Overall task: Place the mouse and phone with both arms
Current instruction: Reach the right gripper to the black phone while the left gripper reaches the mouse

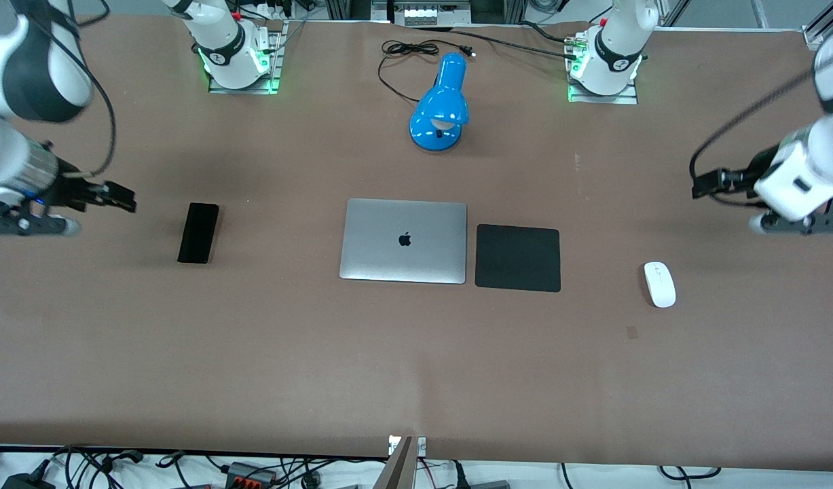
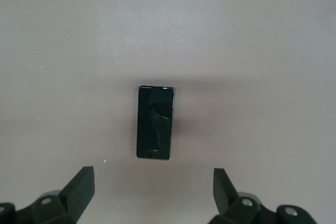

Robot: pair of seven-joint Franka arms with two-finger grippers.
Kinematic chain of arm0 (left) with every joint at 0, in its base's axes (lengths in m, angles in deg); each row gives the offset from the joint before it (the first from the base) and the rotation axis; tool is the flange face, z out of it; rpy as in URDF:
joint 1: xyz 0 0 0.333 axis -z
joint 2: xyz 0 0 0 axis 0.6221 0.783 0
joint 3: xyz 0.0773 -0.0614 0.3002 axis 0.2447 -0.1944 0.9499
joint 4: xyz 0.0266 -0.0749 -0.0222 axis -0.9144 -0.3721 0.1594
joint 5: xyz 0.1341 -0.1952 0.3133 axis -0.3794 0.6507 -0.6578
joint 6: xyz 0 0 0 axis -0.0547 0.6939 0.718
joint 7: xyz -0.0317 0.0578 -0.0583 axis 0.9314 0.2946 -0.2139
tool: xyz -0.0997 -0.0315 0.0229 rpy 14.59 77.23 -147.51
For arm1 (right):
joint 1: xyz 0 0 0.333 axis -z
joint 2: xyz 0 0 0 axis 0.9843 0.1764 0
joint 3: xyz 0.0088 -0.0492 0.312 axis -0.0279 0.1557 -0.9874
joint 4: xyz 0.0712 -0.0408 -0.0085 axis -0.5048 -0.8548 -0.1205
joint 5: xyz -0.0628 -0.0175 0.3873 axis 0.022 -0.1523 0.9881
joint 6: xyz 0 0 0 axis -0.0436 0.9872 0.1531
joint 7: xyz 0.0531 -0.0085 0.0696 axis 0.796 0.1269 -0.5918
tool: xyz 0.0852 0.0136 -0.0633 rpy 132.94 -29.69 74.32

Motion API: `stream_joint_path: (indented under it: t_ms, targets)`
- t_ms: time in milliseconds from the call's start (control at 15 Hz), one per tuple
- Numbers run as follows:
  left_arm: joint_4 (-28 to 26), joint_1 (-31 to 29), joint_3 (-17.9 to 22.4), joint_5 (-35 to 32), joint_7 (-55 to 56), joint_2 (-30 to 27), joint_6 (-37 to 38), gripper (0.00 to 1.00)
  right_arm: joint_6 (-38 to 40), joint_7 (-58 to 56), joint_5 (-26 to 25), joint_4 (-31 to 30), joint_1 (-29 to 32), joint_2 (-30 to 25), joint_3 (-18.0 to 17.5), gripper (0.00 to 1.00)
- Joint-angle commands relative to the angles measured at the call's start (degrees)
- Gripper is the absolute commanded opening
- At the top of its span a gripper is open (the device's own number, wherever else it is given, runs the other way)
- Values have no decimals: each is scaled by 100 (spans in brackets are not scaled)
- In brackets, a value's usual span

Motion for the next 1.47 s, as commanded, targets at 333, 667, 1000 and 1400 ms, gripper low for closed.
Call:
stream_joint_path:
  t_ms: [333,667,1000,1400]
  targets:
    - [128,-398,-11,-83,-55,1763,-1620,100,-2105,59,-70,-1306,98,961,-44,100]
    - [-556,-495,-20,-312,-81,2063,-3273,100,-2495,463,-70,-1652,98,1409,-44,100]
    - [-1926,-521,-20,-382,-643,2054,-5609,100,-2785,533,-35,-1652,177,1814,-44,100]
    - [-2325,-583,-20,-374,-644,2204,-6466,100,-2917,568,9,-1643,169,1902,-53,100]
